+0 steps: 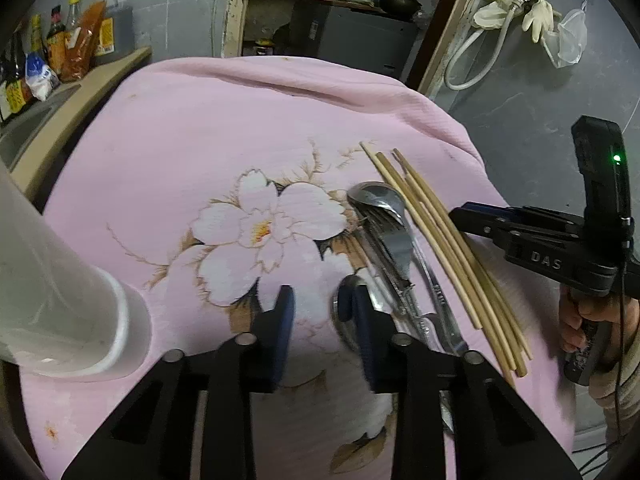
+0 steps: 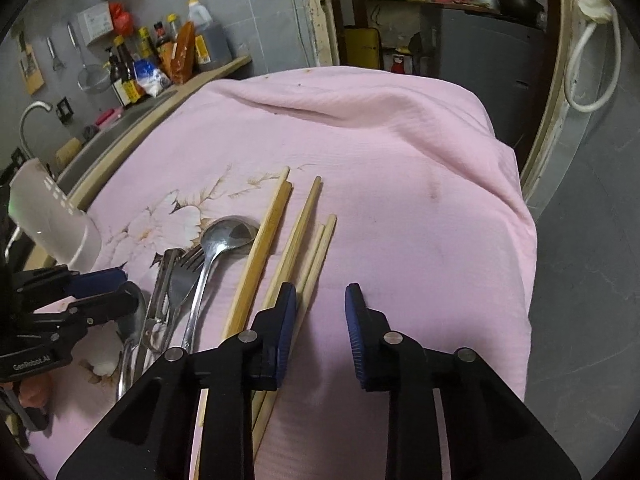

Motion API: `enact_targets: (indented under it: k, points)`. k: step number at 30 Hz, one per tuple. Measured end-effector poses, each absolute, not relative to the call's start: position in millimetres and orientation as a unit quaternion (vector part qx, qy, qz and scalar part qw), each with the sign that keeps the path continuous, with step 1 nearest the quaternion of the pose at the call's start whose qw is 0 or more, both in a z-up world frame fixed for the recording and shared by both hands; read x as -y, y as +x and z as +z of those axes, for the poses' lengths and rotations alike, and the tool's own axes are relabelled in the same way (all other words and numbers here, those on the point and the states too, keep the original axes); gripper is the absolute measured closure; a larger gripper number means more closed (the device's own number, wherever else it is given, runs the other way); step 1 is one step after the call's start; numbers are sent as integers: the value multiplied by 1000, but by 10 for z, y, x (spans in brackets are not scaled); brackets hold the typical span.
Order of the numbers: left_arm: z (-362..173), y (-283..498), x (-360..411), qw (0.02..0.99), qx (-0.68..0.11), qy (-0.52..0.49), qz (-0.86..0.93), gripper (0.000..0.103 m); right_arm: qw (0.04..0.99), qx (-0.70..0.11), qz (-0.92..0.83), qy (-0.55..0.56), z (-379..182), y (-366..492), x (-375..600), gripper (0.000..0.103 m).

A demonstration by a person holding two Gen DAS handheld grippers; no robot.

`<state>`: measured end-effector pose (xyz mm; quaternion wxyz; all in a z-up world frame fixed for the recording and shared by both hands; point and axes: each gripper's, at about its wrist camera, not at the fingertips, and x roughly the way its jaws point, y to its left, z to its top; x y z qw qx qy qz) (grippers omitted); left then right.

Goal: Organize utensils
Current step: 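Reach the right gripper to the wooden chopsticks and grasp one, then lift the chopstick with the right gripper and drop it into the white caddy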

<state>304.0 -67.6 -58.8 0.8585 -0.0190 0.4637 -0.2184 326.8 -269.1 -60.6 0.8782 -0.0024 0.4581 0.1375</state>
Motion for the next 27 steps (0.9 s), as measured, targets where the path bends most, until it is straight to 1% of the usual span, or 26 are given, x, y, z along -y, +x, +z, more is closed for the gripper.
enact_targets:
  k: [3, 6, 11, 13, 15, 18, 21, 23, 27]
  points:
    - [-579, 3028, 681, 856, -465, -22, -226, 88, 875, -465, 132, -22, -581, 3276, 2671, 87]
    - [-588, 3034, 726, 855, -465, -23, -229, 93, 870, -474, 130, -40, -572, 3292, 2633, 89]
    - [-588, 3024, 780, 856, -463, -31, -227, 93, 853, -505, 124, -49, -650, 3493, 2548, 89]
    - [-591, 3023, 808, 860, -459, -30, -223, 97, 850, -510, 122, -45, -638, 3566, 2536, 89]
    - [-579, 3013, 799, 862, -453, -38, -224, 100, 851, -510, 120, -24, -637, 3594, 2581, 96]
    - [-537, 2974, 802, 868, -440, -40, -226, 102, 857, -502, 116, 7, -629, 3539, 2671, 101]
    - [-468, 2908, 803, 881, -417, -34, -219, 102, 871, -475, 117, 43, -579, 3353, 2768, 101]
    - [-391, 2844, 796, 892, -396, -33, -215, 102, 884, -450, 115, 48, -522, 3204, 2781, 101]
    - [-239, 2684, 813, 917, -345, -22, -198, 103, 928, -357, 100, 44, -344, 2750, 2767, 101]
